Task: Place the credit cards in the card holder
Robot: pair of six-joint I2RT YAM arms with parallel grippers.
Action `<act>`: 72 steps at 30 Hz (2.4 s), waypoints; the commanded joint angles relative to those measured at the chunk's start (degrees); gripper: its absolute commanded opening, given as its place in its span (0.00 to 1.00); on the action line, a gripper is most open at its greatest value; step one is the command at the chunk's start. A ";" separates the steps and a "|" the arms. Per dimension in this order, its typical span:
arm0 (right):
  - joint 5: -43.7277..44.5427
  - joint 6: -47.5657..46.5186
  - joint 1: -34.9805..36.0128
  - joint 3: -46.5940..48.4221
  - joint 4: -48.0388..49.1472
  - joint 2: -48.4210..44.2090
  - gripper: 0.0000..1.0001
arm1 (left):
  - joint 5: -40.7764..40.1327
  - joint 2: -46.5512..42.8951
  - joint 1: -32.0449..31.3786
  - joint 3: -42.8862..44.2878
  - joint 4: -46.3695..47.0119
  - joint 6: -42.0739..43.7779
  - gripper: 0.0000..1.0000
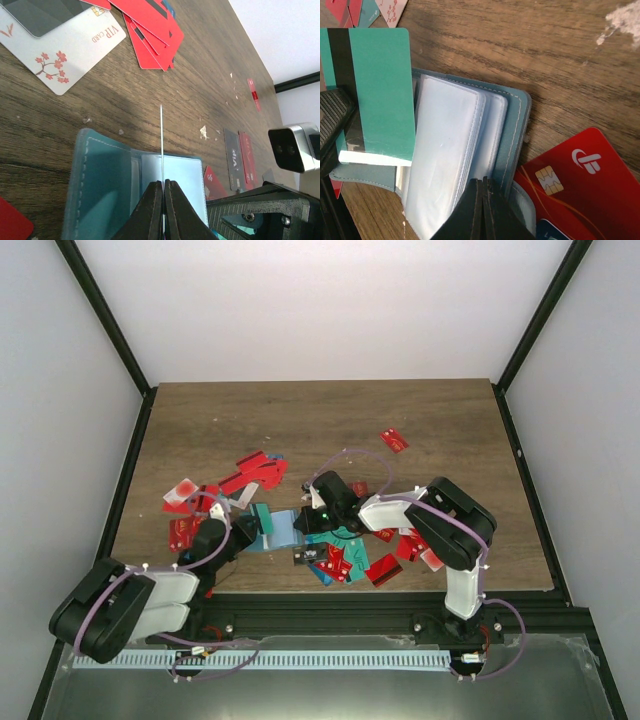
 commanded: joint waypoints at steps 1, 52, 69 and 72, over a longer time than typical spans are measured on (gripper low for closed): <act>1.14 0.17 0.40 -1.44 -5.58 3.16 0.01 | 0.31 1.96 -1.33 -4.41 4.09 -1.56 0.04; 1.97 -0.34 0.40 -1.70 -6.45 2.81 0.01 | -6.93 -6.54 -1.74 -1.66 -5.35 1.76 0.04; 1.90 -0.25 0.38 -1.70 -6.26 2.97 0.01 | -2.70 8.79 -1.73 -1.68 11.34 1.41 0.04; 1.95 -0.32 0.39 -1.84 -6.34 2.83 0.01 | -2.07 9.45 -1.71 -1.82 12.49 0.93 0.04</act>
